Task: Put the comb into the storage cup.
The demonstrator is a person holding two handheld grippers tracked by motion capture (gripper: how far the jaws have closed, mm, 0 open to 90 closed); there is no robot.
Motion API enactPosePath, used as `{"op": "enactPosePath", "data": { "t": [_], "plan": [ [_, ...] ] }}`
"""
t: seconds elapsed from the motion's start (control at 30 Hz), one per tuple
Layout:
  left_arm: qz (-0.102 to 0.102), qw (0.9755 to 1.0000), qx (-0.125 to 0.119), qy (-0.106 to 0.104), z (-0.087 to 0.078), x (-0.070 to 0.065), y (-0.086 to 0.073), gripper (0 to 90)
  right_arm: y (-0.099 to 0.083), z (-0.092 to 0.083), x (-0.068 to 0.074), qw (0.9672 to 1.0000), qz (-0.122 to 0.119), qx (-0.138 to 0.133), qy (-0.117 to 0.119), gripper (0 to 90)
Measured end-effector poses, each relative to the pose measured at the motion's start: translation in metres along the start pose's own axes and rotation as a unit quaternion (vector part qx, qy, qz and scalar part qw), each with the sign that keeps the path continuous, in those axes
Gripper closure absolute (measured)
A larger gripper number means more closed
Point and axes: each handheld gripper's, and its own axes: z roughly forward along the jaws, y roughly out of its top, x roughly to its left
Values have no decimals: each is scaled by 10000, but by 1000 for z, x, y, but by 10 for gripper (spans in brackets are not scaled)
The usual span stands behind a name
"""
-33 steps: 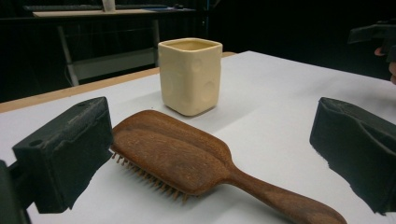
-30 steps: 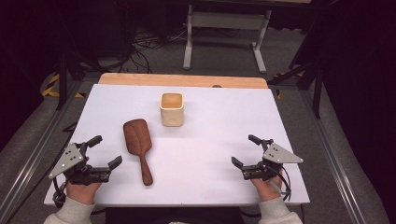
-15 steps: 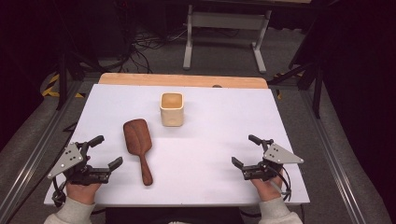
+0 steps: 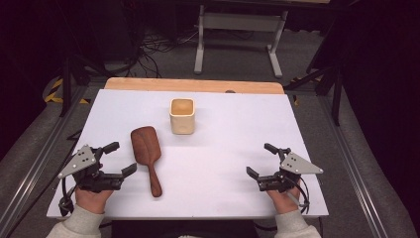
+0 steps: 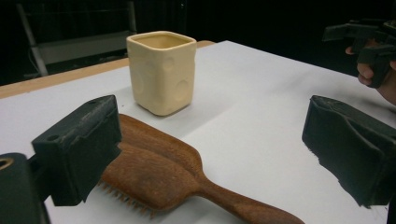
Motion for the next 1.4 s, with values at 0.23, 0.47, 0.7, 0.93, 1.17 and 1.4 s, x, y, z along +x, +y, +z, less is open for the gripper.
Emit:
{"op": "enactPosePath", "data": {
  "t": [0.23,0.47,0.7,0.93,1.17,1.4],
  "plan": [
    [-1,9999,52,-158,13,-5,9,69,1,0,1,10000,-35,-6,57,23],
    [-14,9989,139,-437,28,-12,20,83,0,0,0,10000,-19,-7,74,23],
    [225,9974,362,-574,42,-20,26,101,0,0,1,9999,-29,4,109,26],
    [297,9947,512,-839,57,-26,32,130,0,1,0,9999,-1,17,127,26],
    [297,9925,588,-1032,68,-29,34,156,0,1,0,9999,10,22,157,26],
    [273,9902,717,-1166,75,-28,33,335,-1,1,0,9998,8,57,187,26]
  ]
}}
